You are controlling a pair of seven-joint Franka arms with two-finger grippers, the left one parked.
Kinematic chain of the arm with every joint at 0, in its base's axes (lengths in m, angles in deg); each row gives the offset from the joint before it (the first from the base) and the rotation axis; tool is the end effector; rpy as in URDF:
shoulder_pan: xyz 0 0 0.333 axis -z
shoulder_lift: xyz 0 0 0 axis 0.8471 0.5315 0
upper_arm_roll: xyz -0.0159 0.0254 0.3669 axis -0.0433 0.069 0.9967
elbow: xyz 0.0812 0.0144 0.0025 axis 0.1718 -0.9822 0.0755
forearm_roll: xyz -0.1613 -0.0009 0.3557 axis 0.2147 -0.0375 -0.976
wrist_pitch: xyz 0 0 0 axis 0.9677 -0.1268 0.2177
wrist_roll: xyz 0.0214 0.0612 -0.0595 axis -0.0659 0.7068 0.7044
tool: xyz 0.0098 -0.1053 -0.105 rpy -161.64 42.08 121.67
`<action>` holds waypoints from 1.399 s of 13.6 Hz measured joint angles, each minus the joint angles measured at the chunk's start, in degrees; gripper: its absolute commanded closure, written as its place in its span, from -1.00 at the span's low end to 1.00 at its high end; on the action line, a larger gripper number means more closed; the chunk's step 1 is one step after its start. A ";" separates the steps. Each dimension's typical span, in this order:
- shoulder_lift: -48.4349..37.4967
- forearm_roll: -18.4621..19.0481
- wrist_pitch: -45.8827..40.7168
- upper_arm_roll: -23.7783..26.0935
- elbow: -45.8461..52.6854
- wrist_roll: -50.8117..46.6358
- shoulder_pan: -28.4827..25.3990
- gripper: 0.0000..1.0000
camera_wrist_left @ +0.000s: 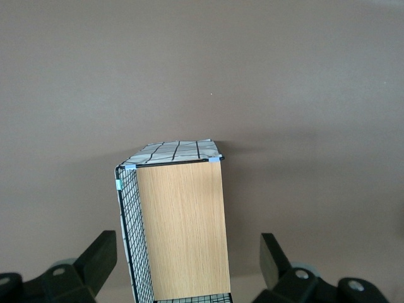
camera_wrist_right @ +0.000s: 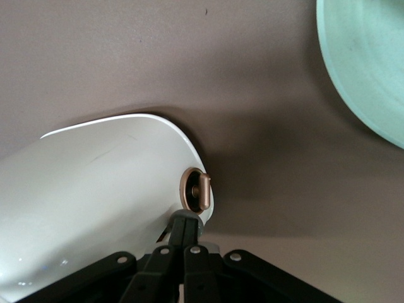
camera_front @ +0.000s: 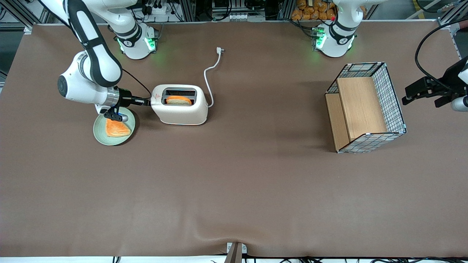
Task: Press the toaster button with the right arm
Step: 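Hold the right gripper down on the pressed toaster lever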
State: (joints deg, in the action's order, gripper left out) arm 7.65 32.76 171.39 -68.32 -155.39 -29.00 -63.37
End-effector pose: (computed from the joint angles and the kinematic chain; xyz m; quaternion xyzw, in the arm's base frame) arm 0.4106 0.0762 0.2521 -0.9497 0.1434 0.1589 0.2284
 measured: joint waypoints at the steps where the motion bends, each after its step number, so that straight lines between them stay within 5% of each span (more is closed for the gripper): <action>1: 0.00 -0.09 0.00 -0.04 -0.02 0.17 -0.01 1.00; 19: -0.67 -1.15 -2.99 -1.00 0.45 3.79 0.60 1.00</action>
State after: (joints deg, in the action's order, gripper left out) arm 6.98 31.61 168.40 -69.33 -154.94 -25.22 -62.76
